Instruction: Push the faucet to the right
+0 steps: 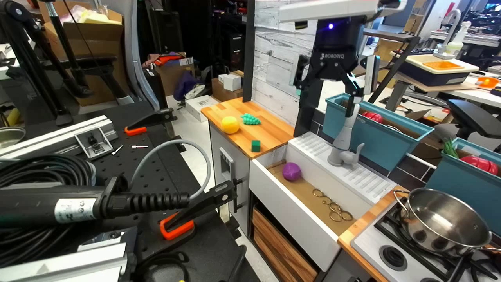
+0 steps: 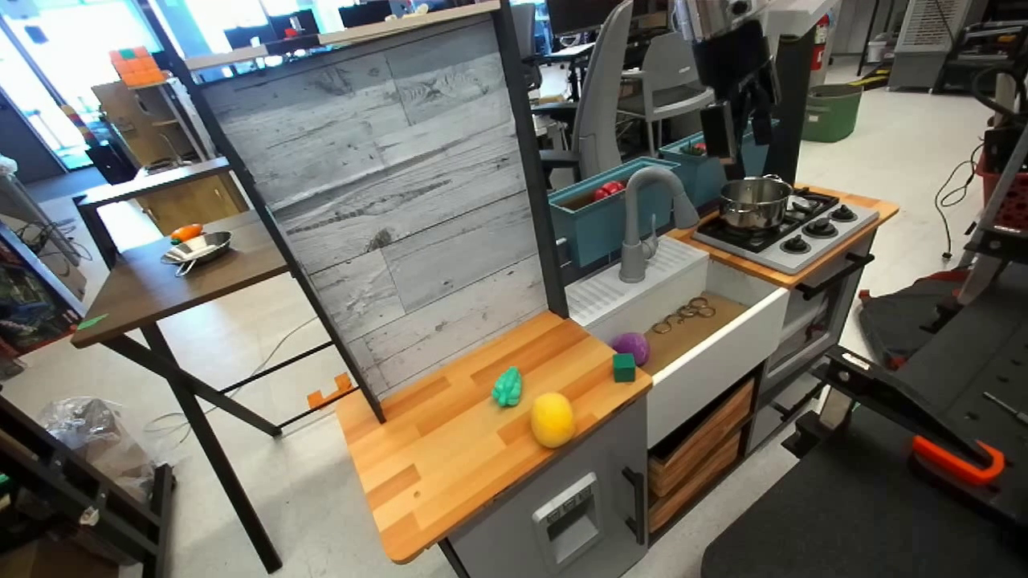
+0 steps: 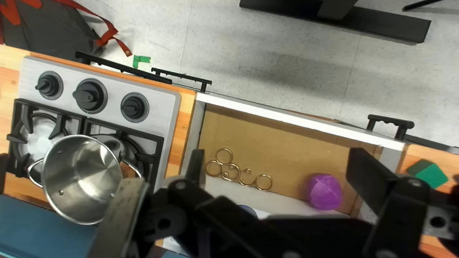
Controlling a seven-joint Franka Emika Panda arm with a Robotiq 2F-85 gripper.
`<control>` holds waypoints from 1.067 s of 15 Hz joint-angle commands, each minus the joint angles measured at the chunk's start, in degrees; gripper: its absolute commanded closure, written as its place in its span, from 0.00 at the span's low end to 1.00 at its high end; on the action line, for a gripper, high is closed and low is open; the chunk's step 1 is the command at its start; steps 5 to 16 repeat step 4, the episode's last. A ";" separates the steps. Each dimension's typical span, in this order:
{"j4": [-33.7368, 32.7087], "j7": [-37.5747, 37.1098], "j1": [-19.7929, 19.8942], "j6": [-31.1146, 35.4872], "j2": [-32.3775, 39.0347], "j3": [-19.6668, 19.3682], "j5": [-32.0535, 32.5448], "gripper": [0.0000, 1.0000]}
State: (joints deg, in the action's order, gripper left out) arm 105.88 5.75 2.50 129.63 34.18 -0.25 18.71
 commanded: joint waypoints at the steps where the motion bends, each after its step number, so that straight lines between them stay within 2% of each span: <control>1: 2.75 -0.11 -1.26 0.59 -2.78 -0.89 -0.87 0.00; 3: 4.76 -0.66 -1.59 0.51 -5.25 -0.83 -0.79 0.00; 16: 4.44 -0.66 -1.58 0.52 -4.82 -0.91 -0.79 0.00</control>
